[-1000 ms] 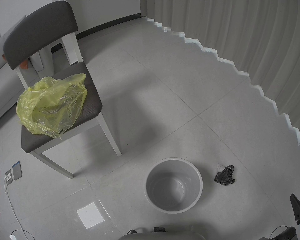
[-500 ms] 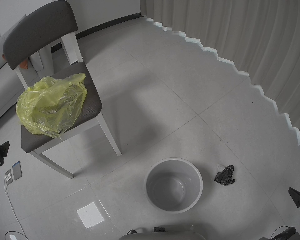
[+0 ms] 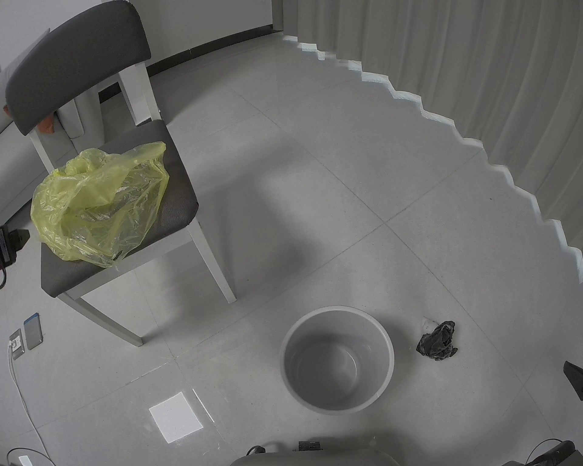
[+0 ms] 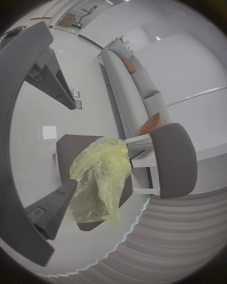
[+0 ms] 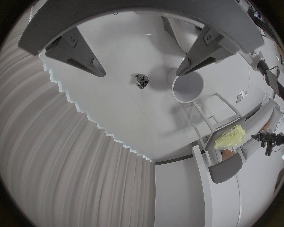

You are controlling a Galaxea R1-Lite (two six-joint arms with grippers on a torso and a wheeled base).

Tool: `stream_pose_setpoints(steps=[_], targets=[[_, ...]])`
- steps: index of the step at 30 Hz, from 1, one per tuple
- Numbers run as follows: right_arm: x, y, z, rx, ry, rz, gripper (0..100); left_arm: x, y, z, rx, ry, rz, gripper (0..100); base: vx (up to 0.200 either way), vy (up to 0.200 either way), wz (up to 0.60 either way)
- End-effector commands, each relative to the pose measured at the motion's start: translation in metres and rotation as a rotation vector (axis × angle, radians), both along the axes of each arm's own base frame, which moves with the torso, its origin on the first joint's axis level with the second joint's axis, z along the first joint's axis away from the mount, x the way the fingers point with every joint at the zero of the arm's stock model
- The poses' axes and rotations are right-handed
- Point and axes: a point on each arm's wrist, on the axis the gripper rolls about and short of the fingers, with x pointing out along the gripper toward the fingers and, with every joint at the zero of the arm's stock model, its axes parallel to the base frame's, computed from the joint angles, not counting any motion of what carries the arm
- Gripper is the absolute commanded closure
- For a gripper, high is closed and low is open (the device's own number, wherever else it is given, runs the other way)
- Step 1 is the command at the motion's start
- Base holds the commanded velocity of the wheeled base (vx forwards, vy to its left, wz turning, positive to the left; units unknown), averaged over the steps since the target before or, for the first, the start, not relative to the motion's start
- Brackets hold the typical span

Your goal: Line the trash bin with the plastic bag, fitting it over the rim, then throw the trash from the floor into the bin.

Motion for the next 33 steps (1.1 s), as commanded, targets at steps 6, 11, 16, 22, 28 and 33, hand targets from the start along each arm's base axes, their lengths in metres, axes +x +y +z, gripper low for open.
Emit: stream_pose_setpoints(steps=[6,11,16,22,28,33], targets=[[-0.017,0.002,-0.005,-0.013,-0.078,-0.008,0,0.046,0.028,-0.010,-0.086,0.063,-0.028,0,0.000,0.000,0.00],[-0.017,0.002,0.003,-0.017,-0.102,-0.004,0,0.060,0.047,-0.012,-0.113,0.070,0.008,0,0.000,0.000,0.00],[-0.014,0.002,0.007,-0.022,-0.124,0.000,0,0.067,0.056,-0.015,-0.145,0.071,-0.017,0,0.000,0.000,0.00],[-0.010,0.001,0.012,-0.027,-0.139,-0.004,0,0.080,0.061,-0.014,-0.212,0.041,-0.030,0,0.000,0.000,0.00],[-0.003,0.000,0.019,-0.031,-0.152,-0.005,0,0.095,0.060,-0.011,-0.233,0.023,-0.053,0,0.000,0.000,0.00],[0.001,0.000,0.026,-0.030,-0.168,0.004,0,0.108,0.058,-0.016,-0.241,0.043,-0.075,0,0.000,0.000,0.00]])
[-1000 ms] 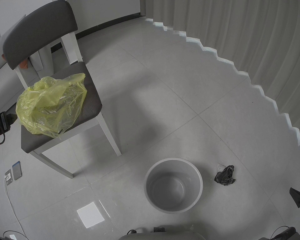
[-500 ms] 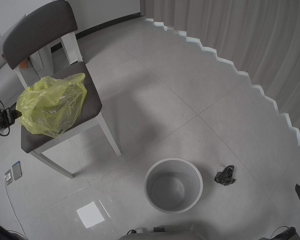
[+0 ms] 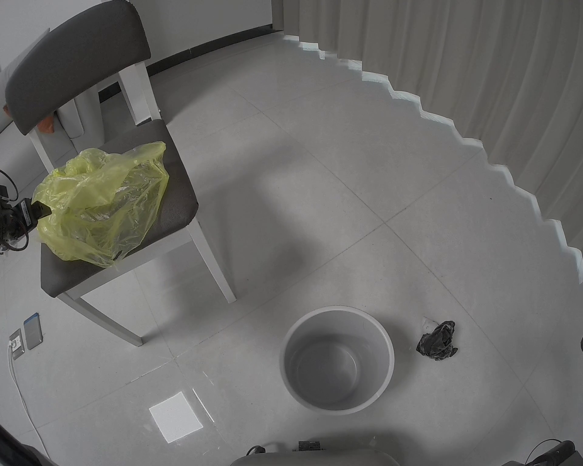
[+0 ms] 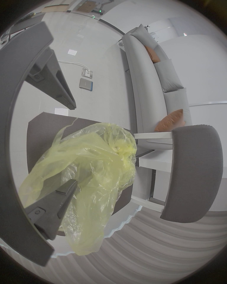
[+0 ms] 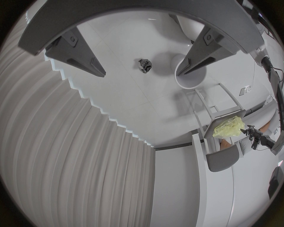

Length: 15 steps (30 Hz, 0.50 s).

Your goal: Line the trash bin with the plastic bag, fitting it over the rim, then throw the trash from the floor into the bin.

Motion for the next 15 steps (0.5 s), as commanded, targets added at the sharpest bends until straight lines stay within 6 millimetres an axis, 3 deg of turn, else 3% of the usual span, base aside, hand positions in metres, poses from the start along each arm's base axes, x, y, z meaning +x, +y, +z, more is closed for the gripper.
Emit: stream_pose_setpoints(steps=[1,6,7,11,15], targets=[[0.006,-0.001,0.006,0.000,0.004,0.007,0,0.014,0.001,-0.006,-0.009,0.017,-0.017,0,0.000,0.000,0.00],[0.012,-0.001,0.013,-0.002,-0.005,0.015,0,0.022,0.000,-0.008,-0.014,0.021,-0.027,0,0.000,0.000,0.00],[0.014,-0.002,0.016,-0.004,-0.010,0.020,0,0.023,0.001,-0.009,-0.014,0.024,-0.027,100,0.000,0.000,0.00],[0.024,-0.003,0.025,-0.017,-0.019,0.028,0,0.030,0.003,-0.016,-0.015,0.048,-0.028,100,0.000,0.000,0.00],[0.031,-0.004,0.033,-0.028,-0.015,0.035,0,0.030,-0.001,-0.011,-0.006,0.033,-0.036,100,0.000,0.000,0.00]])
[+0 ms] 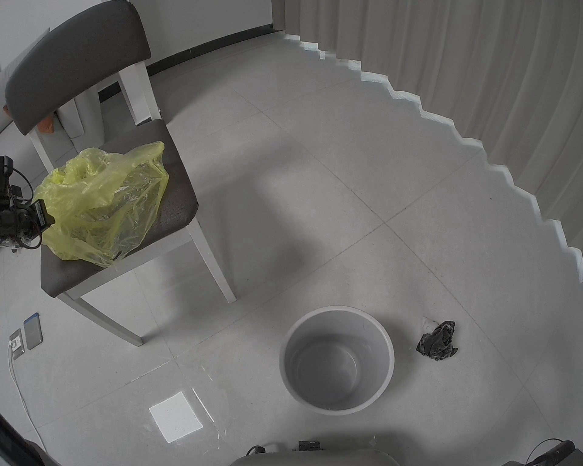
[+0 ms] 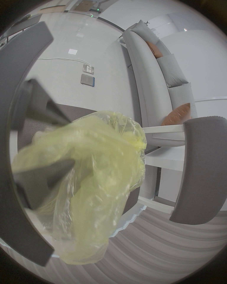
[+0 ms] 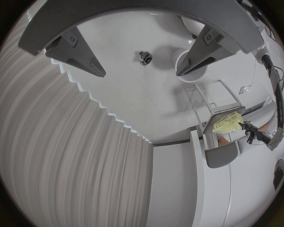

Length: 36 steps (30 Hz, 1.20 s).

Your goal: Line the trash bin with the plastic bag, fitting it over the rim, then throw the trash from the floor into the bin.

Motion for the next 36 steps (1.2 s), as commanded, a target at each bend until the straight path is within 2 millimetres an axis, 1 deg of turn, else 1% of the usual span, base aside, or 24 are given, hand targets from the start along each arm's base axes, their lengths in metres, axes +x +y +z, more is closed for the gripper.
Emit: stream_pose_setpoints(steps=[1,6,8,9,12,14,16,19,20,21,22,23,26,27,28,30,32,35,36], targets=[[0.017,-0.002,0.014,-0.024,0.026,0.012,0,-0.001,-0.004,0.005,0.008,-0.016,-0.009,100,0.000,0.000,0.00],[0.037,-0.004,0.031,-0.072,0.046,0.027,0,-0.011,-0.010,0.017,0.024,-0.048,-0.018,100,0.000,0.000,0.00],[0.052,-0.005,0.040,-0.093,0.059,0.051,0,-0.016,-0.020,0.026,0.030,-0.075,-0.043,100,0.000,0.000,0.00],[0.055,-0.005,0.041,-0.096,0.062,0.060,0,-0.017,-0.022,0.028,0.032,-0.081,-0.047,100,0.000,0.000,0.00],[0.073,-0.002,0.051,-0.102,0.075,0.114,0,-0.025,-0.036,0.040,0.047,-0.121,-0.085,100,0.000,0.000,0.00],[0.086,0.001,0.055,-0.101,0.088,0.147,0,-0.033,-0.046,0.049,0.056,-0.151,-0.113,100,0.000,0.000,0.00],[0.099,0.006,0.056,-0.101,0.111,0.191,0,-0.045,-0.060,0.060,0.062,-0.185,-0.157,100,0.000,0.000,0.00],[0.121,0.019,0.050,-0.095,0.168,0.270,0,-0.061,-0.078,0.071,0.058,-0.215,-0.232,100,0.000,0.000,0.00],[0.121,0.019,0.050,-0.095,0.168,0.270,0,-0.061,-0.078,0.071,0.058,-0.215,-0.232,100,0.000,0.000,0.00],[0.136,0.031,0.043,-0.082,0.194,0.325,0,-0.069,-0.090,0.073,0.049,-0.211,-0.282,100,0.000,0.000,0.00],[0.136,0.031,0.043,-0.082,0.194,0.325,0,-0.069,-0.090,0.073,0.049,-0.211,-0.282,100,0.000,0.000,0.00],[0.149,0.044,0.038,-0.064,0.195,0.373,0,-0.077,-0.100,0.076,0.046,-0.214,-0.320,100,0.000,0.000,0.00],[0.166,0.056,0.032,-0.040,0.202,0.403,0,-0.086,-0.110,0.077,0.041,-0.215,-0.366,100,0.000,0.000,0.00],[0.168,0.057,0.031,-0.038,0.201,0.406,0,-0.088,-0.112,0.077,0.041,-0.217,-0.372,100,0.000,0.000,0.00],[0.176,0.062,0.028,-0.035,0.201,0.414,0,-0.092,-0.117,0.079,0.040,-0.225,-0.397,100,0.000,0.000,0.00],[0.182,0.066,0.026,-0.035,0.206,0.425,0,-0.095,-0.120,0.080,0.040,-0.231,-0.415,100,0.000,0.000,0.00],[0.193,0.072,0.023,-0.023,0.221,0.428,0,-0.102,-0.127,0.083,0.039,-0.247,-0.449,100,0.000,0.000,0.00],[0.202,0.077,0.024,0.006,0.225,0.428,0,-0.109,-0.133,0.085,0.037,-0.259,-0.489,100,0.000,0.000,0.00],[0.202,0.077,0.024,0.007,0.226,0.429,0,-0.110,-0.134,0.085,0.037,-0.259,-0.490,100,0.000,0.000,0.00]])
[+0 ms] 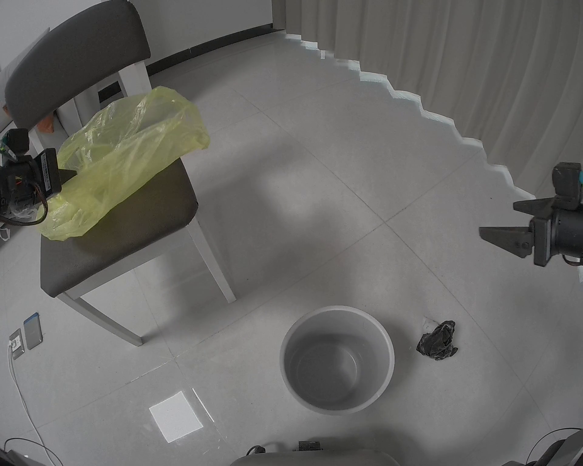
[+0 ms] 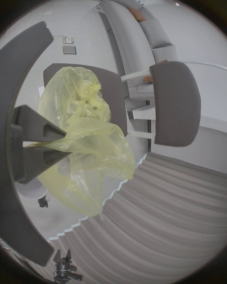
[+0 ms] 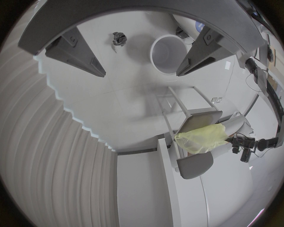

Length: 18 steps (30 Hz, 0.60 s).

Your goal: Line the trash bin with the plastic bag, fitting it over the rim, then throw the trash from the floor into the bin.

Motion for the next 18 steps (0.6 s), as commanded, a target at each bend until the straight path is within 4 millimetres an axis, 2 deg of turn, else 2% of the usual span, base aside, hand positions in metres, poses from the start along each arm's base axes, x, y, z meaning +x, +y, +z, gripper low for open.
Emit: stream_pose_setpoints(steps=[1,8,12,15,18], targets=[[0.029,0.017,-0.007,0.031,0.062,0.012,0,-0.025,-0.013,0.010,-0.003,-0.051,-0.082,100,0.000,0.000,0.00],[0.050,0.034,0.005,0.114,0.066,0.013,0,-0.050,-0.033,0.012,-0.010,-0.075,-0.223,100,0.000,0.000,0.00],[0.062,0.040,0.015,0.157,0.052,0.005,0,-0.064,-0.040,0.008,-0.013,-0.078,-0.296,100,0.000,0.000,0.00],[0.076,0.046,0.028,0.207,0.045,-0.008,0,-0.082,-0.045,0.002,-0.017,-0.082,-0.379,100,0.000,0.000,0.00],[0.081,0.054,0.035,0.219,0.051,0.004,0,-0.093,-0.048,-0.004,-0.021,-0.079,-0.436,100,0.000,0.000,0.00]])
